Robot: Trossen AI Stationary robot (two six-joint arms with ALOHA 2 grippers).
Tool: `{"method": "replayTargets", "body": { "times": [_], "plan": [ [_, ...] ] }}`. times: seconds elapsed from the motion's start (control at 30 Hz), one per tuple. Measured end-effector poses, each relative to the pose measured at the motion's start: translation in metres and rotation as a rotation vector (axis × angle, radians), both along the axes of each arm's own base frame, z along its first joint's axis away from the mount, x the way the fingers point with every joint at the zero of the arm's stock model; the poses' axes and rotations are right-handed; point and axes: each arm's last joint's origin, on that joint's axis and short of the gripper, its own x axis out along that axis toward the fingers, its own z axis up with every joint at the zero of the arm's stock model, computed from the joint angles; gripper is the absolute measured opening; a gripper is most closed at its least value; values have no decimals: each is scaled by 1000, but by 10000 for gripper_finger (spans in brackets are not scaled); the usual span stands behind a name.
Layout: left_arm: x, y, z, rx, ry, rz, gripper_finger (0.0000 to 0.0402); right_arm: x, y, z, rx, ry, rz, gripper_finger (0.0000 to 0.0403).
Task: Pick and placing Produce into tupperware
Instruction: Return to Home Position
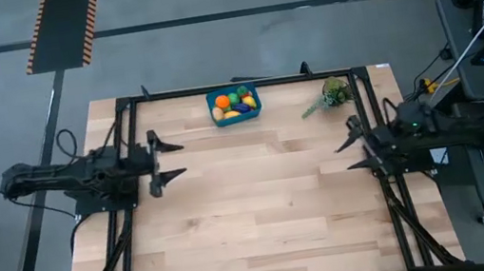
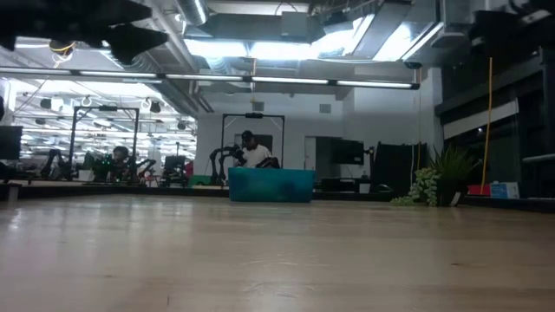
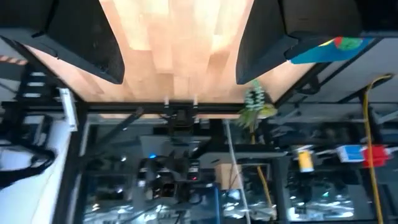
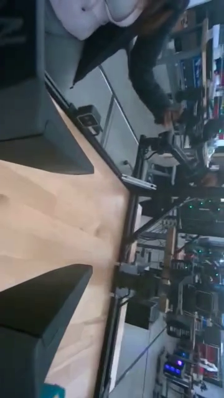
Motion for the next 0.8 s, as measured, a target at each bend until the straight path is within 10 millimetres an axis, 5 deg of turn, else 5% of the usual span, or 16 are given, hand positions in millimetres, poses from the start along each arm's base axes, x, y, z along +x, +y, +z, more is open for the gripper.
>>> {"method": "replayTargets", "body": {
  "times": [0.17, 0.8],
  "plan": [
    [-20, -2, -12, -27, -43, -29, 298, -18, 2, -1, -26, -86, 41, 250],
    [-23, -6, -55, -70, -72, -69, 301, 7, 2, -50, 26, -153, 63, 250]
  ]
}}
